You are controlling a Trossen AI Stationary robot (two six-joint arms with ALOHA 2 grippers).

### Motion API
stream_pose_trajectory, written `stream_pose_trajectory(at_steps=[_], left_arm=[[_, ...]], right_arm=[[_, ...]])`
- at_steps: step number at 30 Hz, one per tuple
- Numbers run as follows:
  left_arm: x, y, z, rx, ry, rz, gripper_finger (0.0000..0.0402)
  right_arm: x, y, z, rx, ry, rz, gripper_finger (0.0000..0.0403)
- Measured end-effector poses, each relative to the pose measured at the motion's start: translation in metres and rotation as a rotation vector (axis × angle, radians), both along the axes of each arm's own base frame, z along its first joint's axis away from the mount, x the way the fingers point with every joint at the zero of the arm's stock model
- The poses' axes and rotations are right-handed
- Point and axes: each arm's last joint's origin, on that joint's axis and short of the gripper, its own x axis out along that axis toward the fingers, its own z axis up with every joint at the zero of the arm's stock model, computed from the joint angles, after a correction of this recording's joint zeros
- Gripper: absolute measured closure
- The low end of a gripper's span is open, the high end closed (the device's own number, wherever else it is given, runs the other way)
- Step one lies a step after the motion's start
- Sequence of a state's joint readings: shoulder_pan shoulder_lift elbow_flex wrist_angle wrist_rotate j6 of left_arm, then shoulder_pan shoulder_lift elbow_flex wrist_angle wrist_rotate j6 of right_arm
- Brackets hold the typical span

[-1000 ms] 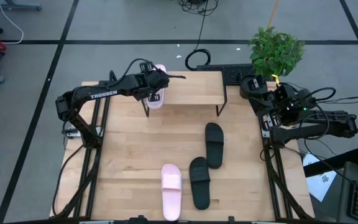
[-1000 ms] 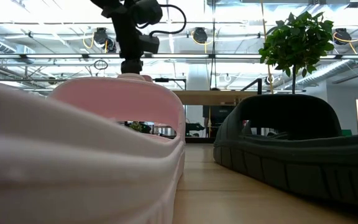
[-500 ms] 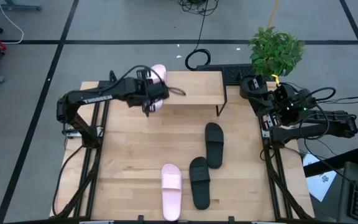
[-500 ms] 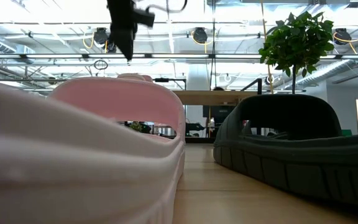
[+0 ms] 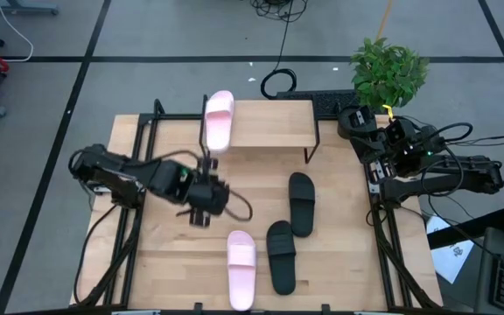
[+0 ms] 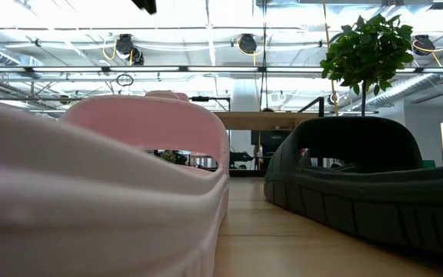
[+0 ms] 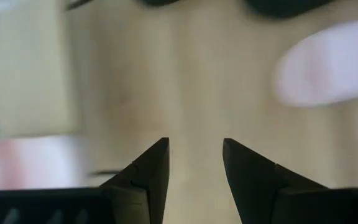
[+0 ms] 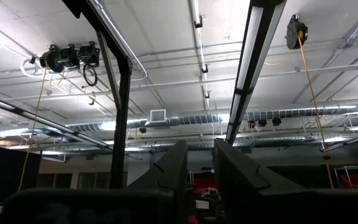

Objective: Pick and place slides into the shelf
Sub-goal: Put the pink slipper on the shelf

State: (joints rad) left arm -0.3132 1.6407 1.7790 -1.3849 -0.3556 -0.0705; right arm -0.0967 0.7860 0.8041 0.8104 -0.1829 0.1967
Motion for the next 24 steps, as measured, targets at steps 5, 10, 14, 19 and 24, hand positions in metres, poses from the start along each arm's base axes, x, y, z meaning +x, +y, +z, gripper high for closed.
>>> stream_pose_trajectory(at_steps=[5,10,14,19,24], left_arm=[[0.003,-0.045,0.001,-0.29,-0.115,0.054,0.0252],[0.019,-0.094,-0.012,-0.457,-0.212,0.035,0.0252],[0.027,-0.122,-0.041,-0.481,-0.129,0.051,0.0252],[0.039,-0.143,-0.078,-0.496,-0.01,0.078,0.0252],[0.047,-0.149,-0.107,-0.416,0.066,0.049,0.0252]], right_arm=[[0.0,0.0,0.0,0.001,0.006,0.001,0.0332],[0.003,0.0,-0.004,0.005,0.053,0.001,0.0332],[0.005,0.0,-0.006,0.007,0.079,0.001,0.0332],[0.005,0.0,-0.006,0.008,0.085,0.001,0.0332],[0.006,0.0,-0.007,0.008,0.091,0.001,0.0332]])
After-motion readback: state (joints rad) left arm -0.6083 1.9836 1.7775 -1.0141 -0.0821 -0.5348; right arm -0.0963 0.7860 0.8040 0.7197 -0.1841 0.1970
